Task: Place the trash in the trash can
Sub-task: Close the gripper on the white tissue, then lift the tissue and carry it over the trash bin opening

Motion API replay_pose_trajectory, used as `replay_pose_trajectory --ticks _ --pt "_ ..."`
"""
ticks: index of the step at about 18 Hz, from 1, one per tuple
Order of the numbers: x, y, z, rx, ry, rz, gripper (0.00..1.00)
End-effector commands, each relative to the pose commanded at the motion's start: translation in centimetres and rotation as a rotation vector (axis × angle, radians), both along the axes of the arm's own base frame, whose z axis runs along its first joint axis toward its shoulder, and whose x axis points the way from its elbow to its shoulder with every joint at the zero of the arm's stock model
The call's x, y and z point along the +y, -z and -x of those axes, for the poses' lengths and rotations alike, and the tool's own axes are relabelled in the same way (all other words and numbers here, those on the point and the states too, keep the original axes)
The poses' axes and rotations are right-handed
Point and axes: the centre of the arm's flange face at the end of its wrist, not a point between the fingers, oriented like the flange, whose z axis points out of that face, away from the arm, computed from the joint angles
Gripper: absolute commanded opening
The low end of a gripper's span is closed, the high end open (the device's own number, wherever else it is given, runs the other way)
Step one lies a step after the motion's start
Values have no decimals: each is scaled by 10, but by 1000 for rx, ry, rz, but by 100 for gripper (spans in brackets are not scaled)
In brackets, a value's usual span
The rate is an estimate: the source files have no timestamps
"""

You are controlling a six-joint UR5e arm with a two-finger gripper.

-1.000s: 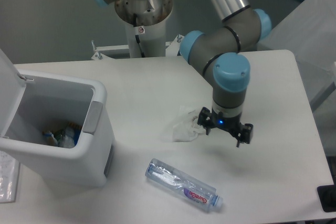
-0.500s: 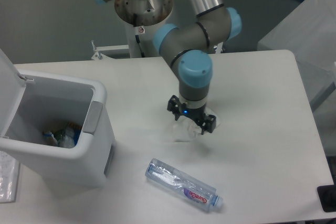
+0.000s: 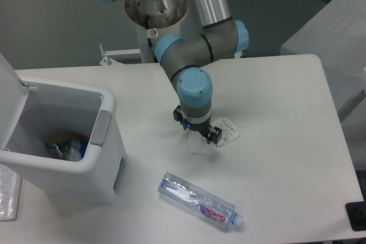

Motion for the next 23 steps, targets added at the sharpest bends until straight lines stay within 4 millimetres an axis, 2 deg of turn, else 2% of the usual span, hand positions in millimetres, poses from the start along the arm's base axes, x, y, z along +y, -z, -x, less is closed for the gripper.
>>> replay_pose_trajectory --ticks 6,8,10,11,12,13,18,23 --pt "7 -22 15 -12 -12 -76 0" --pt "11 -36 29 -25 -38 -145 0" --pt "15 -58 45 -43 -71 -246 0" --pt "18 -63 47 -49 -80 -269 0" --pt "22 -81 54 -60 -138 -332 0" --pt "31 -111 63 -91 -229 -448 0" --pt "54 -182 86 -221 -429 -703 0" --pt "62 -239 81 -260 -491 -813 0"
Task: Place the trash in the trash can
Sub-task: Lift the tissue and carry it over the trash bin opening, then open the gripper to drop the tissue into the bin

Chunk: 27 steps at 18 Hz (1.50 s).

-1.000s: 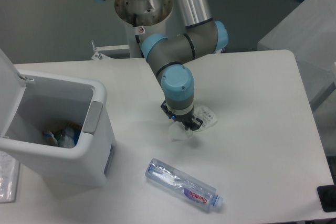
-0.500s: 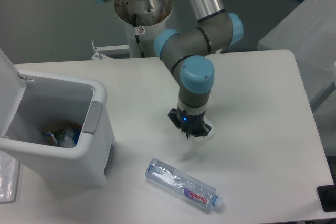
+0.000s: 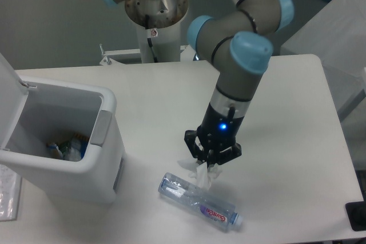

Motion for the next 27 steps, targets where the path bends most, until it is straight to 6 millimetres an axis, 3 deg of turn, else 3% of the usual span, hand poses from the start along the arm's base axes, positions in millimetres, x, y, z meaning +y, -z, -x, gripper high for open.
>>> replay_pose_trajectory --ticks 8,11,17,19,21,23,24,26,27 --pt "14 -55 -13 -29 -16 -107 0" --pt "13 -98 -31 -47 -24 -176 0" --pt "33 -144 -111 -58 42 -219 0" --pt "39 -153 -141 -60 78 -226 8" --pt "44 -158 -176 -81 108 -225 9" --pt "36 -157 -194 -93 116 -220 21" --pt "35 -154 -204 -99 127 -216 32" --pt "33 -154 -230 -104 159 -211 69" --pt "29 -153 -235 -96 169 -212 100"
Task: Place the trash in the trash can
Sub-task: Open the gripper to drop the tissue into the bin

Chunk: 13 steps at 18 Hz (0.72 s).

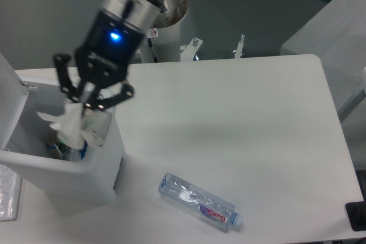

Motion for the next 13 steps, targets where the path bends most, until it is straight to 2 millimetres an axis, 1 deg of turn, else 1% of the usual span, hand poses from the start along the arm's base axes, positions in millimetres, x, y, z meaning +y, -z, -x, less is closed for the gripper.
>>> replay_pose_trajectory --ticks 1,4,6,8,9,10,11,12,13 --pt "-4 -1 -3 2 0 -2 100" --pt "-7 8 -5 -4 0 11 100" --pt "-7 12 -5 -7 -1 17 100" --pt "-2 15 0 -9 -4 19 100" --pt "-1 20 10 -15 -16 26 100" --pt "-3 27 30 -23 -48 34 100" --pt "-13 34 63 -36 -103 43 100" --pt "-20 42 89 -48 -146 55 100" --pt "-23 55 114 -68 -179 70 100"
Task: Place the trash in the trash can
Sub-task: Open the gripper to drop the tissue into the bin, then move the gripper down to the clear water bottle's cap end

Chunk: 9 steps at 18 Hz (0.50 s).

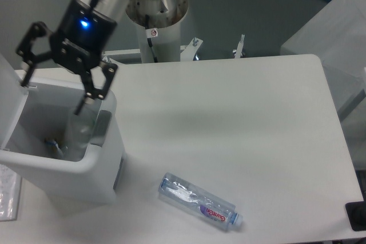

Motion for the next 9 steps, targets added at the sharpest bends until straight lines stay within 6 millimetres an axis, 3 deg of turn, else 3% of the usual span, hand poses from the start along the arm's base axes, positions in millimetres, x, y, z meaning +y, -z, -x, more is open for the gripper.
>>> replay_pose_trajectory --ticks 3,5,7,9 --pt "-16 37 55 -60 -89 50 100" --pt "-32 76 84 -95 -156 122 100" --pt "-38 108 106 -120 -200 179 100" --pt "-34 119 119 -154 -253 210 100"
